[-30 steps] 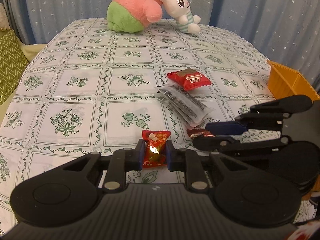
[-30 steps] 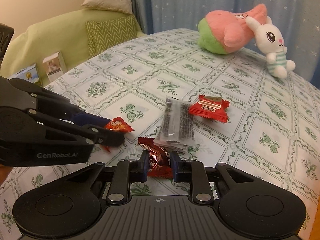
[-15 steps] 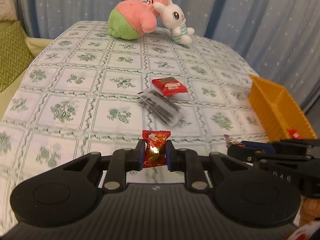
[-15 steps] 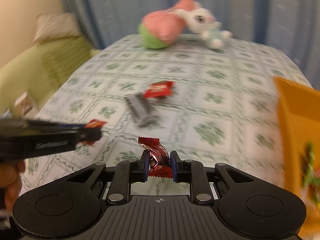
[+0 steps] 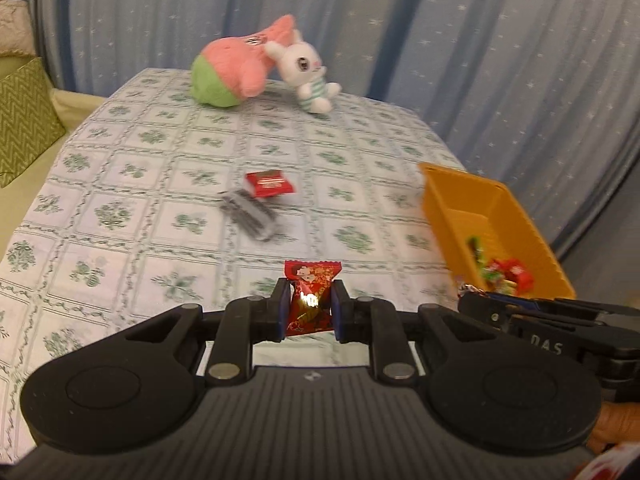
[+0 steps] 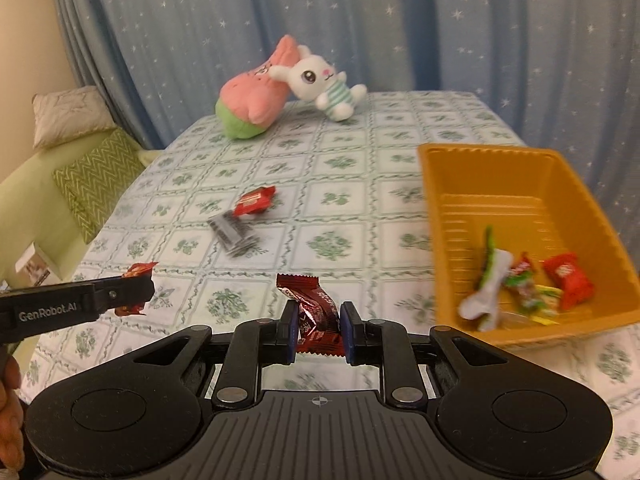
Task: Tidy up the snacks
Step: 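Carry both held candies over the orange tray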
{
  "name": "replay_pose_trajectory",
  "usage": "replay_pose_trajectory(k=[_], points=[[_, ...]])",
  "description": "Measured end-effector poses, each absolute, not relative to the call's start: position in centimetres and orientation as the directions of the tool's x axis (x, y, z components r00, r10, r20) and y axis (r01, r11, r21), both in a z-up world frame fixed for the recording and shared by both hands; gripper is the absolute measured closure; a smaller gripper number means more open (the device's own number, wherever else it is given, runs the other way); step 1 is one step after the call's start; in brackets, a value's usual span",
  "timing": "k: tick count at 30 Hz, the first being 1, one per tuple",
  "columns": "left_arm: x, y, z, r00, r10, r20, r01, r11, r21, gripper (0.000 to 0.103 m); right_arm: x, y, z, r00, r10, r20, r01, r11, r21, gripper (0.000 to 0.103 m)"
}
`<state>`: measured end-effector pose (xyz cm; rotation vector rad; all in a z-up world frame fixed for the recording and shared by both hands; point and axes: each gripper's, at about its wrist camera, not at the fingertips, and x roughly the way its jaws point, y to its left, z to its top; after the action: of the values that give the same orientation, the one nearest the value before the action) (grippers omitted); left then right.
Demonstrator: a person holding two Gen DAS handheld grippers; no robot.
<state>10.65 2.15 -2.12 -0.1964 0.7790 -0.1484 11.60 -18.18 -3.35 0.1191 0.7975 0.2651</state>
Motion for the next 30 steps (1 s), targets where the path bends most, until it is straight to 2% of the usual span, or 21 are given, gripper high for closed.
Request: replay_pose_trajectory(k=[15,30], points=[[9.5,-4.9,0.1,0.683,-0.304,-0.664,0.182,0.952,-0.248,0.085,7.9,-25.5,-1.4,0.714,0.169,-0.680,-0.035,0.978,0.207,0.081],[11.0,-8.8,0.2,0.659,-0.344,-0.669,0.248,0.939,-0.239,0.084,7.9,-29.7,-1.1,0.741,0.118,-0.661,0.046,0.973,0.225,0.081]])
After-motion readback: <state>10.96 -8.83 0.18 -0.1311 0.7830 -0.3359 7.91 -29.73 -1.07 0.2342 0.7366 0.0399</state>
